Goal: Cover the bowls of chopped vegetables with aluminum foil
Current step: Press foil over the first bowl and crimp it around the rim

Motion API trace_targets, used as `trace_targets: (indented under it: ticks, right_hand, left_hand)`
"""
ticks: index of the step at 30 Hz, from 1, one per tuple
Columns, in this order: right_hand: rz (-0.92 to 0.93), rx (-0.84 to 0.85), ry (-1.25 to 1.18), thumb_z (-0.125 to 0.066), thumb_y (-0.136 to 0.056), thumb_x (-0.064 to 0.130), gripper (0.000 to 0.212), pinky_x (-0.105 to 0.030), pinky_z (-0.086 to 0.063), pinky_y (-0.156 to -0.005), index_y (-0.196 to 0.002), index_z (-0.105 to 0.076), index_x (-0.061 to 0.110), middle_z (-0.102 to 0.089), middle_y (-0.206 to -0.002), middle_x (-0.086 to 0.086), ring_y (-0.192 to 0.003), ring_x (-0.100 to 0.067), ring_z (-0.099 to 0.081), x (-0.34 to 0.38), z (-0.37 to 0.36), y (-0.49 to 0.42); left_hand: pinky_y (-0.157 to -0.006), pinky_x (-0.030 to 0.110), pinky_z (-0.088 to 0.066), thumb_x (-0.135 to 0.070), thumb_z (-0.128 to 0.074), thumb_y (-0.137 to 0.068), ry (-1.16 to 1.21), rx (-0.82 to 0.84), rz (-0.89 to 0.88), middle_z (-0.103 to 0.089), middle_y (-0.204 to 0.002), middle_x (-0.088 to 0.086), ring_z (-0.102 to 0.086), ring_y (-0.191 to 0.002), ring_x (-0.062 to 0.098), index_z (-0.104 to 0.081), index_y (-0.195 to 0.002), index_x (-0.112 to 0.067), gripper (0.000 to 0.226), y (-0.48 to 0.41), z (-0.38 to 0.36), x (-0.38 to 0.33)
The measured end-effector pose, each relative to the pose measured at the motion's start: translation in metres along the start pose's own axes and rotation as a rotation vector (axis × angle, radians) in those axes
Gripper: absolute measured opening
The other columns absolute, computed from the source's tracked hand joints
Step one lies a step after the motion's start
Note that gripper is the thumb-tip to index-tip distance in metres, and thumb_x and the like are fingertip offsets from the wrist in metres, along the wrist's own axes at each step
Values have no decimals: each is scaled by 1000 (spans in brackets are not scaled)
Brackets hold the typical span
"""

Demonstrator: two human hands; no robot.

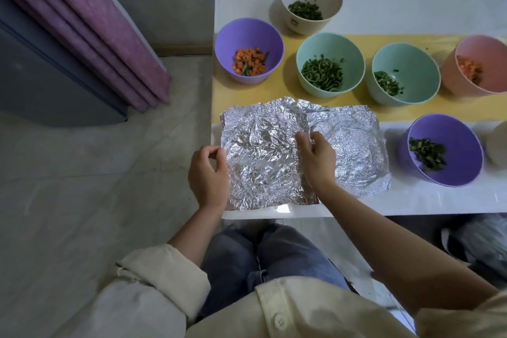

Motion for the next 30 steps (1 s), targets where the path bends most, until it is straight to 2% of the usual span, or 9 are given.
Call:
trace_targets:
  ticks: [3, 10, 15, 19, 21, 23, 25, 28, 30]
  right_hand:
    - [1, 3, 78, -45, -100, 45, 43, -32, -23, -53, -67, -37, 20, -38, -55, 4, -51, -14, -32, -3, -4, -1]
    - [2, 7, 154, -52, -97, 47, 45, -31, -27, -52, -73, -51, 8, -50, -57, -2, -51, -18, -41, -7, -8, -5]
    - [-19, -13, -29, -55, -96, 44, 45, -31, -20, -53, -63, -35, 20, -34, -53, 6, -51, -12, -28, -11, -9, 2]
    - [-41, 8, -90, -55, -97, 43, 44, -30, -19, -53, -64, -35, 20, -33, -51, 8, -49, -10, -26, -11, -11, 2]
    - [-42, 24, -80, -55, -96, 43, 44, -30, -19, -52, -64, -36, 21, -33, -51, 8, -49, -10, -26, -11, -12, 1]
    - [-29, 35, -57, -56, -96, 43, 44, -30, -20, -53, -64, -36, 20, -33, -52, 7, -50, -11, -27, -10, -11, 0]
    - [-20, 36, -29, -57, -95, 44, 44, -30, -19, -52, -64, -36, 20, -34, -52, 7, -48, -10, -27, -8, -9, 1]
    - [-19, 28, 44, -57, -93, 49, 34, -27, -27, -50, -81, -53, 18, -45, -57, 8, -49, -7, -39, -5, -4, 4]
    - [9, -31, 60, -57, -92, 52, 41, -28, -41, -61, -109, -57, 16, -56, -83, 3, -71, -10, -53, -2, 6, 7]
  left_hand:
    - [-68, 22, -34, -24, -60, -97, 3, -9, 8, -70, -92, 4, -62, -83, 20, -67, -94, -10, 16, 3, 1, 5]
    - [-66, 23, -35, -21, -56, -99, 101, 1, 84, -65, -84, 0, -56, -74, 13, -66, -95, -4, 20, 6, 3, 10]
    - [-61, 15, -39, -18, -54, -100, 216, 85, 161, -59, -75, -5, -52, -66, 2, -64, -96, -5, 18, 6, -5, 22]
    - [-63, 29, -39, -19, -52, -100, 240, 146, 187, -53, -71, -9, -48, -64, 10, -58, -91, -11, 14, 1, -12, 25]
    - [-68, 36, -45, -23, -53, -97, 162, 111, 168, -57, -80, -5, -53, -72, 16, -56, -94, -12, 12, 3, -4, 21]
    - [-83, 40, -44, -26, -55, -91, 17, -63, 15, -58, -103, 7, -55, -92, 25, -56, -103, -8, 22, 5, 19, 3]
    - [-90, 39, -35, -22, -56, -86, -107, -177, -243, -54, -117, 16, -47, -108, 29, -58, -109, -5, 29, 16, 31, -33]
    - [-97, 42, -33, -20, -53, -87, -207, -32, -582, -54, -127, 15, -44, -116, 30, -62, -110, -9, 27, 34, 4, -84]
    - [-105, 44, -32, -21, -52, -87, -272, 62, -683, -52, -137, 15, -42, -125, 31, -62, -114, -9, 32, 39, -14, -100]
Point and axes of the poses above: each hand's wrist, its own y-axis away from the middle knuckle, its own z-axis out of the back of the hand, x = y × z, the point moved 10 cm from there along -y, towards the middle knuckle
